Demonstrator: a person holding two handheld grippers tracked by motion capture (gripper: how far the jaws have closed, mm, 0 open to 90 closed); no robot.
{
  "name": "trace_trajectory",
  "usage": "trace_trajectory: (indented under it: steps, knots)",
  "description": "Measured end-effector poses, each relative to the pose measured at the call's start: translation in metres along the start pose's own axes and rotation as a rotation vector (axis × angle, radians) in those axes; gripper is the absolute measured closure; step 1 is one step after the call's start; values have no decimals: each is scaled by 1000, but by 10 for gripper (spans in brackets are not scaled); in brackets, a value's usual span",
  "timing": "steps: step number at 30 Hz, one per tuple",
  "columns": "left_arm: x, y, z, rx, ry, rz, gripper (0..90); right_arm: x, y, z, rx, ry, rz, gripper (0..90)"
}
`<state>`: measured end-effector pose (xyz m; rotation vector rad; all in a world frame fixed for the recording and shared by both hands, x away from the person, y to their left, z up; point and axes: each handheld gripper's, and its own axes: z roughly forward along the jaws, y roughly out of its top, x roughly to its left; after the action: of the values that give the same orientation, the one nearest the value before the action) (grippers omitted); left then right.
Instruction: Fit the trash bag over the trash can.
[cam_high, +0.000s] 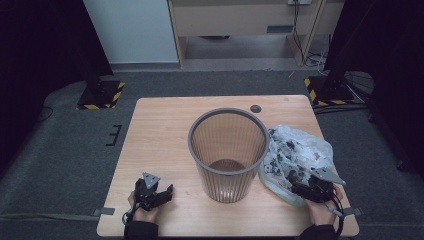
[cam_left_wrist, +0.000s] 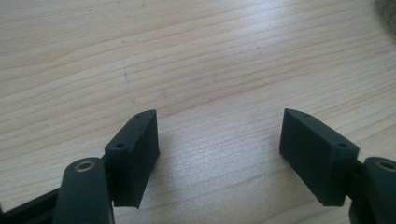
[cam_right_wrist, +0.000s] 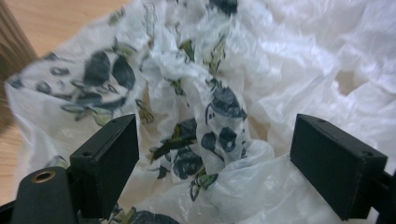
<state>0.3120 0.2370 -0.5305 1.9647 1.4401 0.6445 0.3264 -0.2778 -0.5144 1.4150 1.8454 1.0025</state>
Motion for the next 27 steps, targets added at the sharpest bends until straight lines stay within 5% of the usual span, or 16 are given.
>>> trace_trajectory:
  steps: [7,14,18,22,27]
  knots:
    - [0,1,1,-2,2,-2,260,3,-3,16,98,-8,-20,213]
    - [-1,2,2,-1,5,17,261,6,-5,26,158,5,-52,382]
    - [-1,2,3,-5,-3,9,260,7,-6,27,149,26,-42,517]
    - [0,3,3,-7,-3,13,260,7,-6,26,143,45,-46,768]
    - [0,3,4,-8,-5,12,260,8,-2,23,106,47,-33,853]
